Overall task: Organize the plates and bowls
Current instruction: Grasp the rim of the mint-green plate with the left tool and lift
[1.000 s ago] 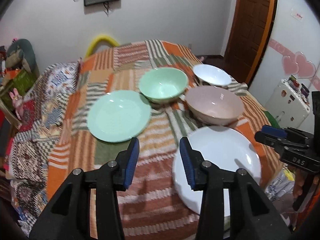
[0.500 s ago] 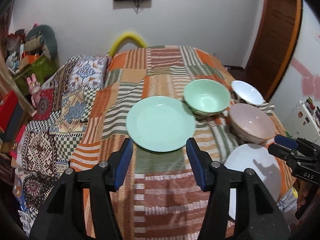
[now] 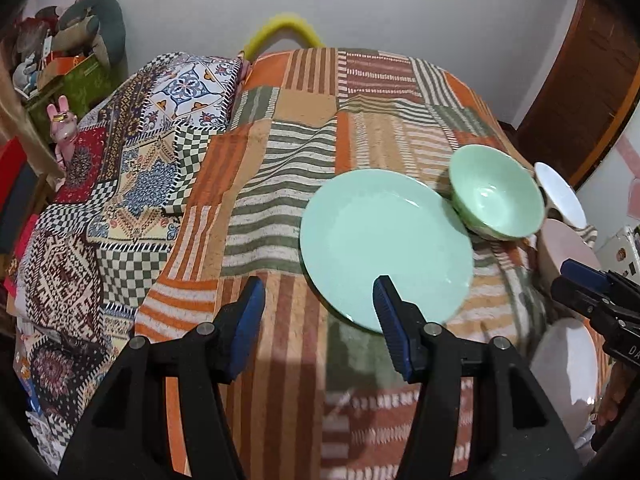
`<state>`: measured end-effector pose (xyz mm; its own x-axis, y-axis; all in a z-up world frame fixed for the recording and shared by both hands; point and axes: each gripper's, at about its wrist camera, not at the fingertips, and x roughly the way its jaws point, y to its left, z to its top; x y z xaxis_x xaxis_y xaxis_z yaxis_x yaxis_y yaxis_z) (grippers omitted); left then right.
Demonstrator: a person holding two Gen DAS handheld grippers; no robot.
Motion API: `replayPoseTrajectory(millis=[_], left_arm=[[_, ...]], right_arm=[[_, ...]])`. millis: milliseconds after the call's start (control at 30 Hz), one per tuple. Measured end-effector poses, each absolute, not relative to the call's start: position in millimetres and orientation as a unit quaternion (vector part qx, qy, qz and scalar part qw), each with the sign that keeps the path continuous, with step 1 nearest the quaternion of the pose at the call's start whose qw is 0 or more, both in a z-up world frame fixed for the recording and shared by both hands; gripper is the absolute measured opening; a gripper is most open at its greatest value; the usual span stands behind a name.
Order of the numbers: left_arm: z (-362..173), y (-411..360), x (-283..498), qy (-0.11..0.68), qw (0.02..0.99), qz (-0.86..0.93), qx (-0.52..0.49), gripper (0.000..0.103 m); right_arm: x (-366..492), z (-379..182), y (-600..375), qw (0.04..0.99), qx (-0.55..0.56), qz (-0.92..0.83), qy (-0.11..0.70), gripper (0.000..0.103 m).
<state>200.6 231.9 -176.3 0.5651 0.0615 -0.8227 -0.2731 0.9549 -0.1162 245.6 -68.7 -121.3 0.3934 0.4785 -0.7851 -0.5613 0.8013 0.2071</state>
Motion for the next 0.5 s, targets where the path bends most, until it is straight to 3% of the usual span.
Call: replayPoseTrajectory(millis=[133, 233, 267, 500], left_arm=[[-190.4, 241.6, 223.1, 0.462, 0.875, 0.090, -0.111, 0.056], [-201.2, 247.6, 237.5, 0.466, 0.873, 0.083, -0.115, 0.054], [-205.1, 249.0, 242.4, 0.467, 0.873, 0.079, -0.116, 0.049], [-229.1, 256.5, 273.3, 0.484, 0.866, 0.064, -0.108, 0.026]], right_arm=[[262.0, -133.3, -55.4, 0.825, -0.046, 0.306, 0.474, 0.050], [272.1, -144.4, -43.8, 0.816, -0.059, 0.292, 0.496, 0.036], [275.5, -148.0, -40.1, 0.811, -0.064, 0.291, 0.504, 0.031], [295.9, -169.3, -25.8, 0.796, -0.069, 0.268, 0.538, 0.026]])
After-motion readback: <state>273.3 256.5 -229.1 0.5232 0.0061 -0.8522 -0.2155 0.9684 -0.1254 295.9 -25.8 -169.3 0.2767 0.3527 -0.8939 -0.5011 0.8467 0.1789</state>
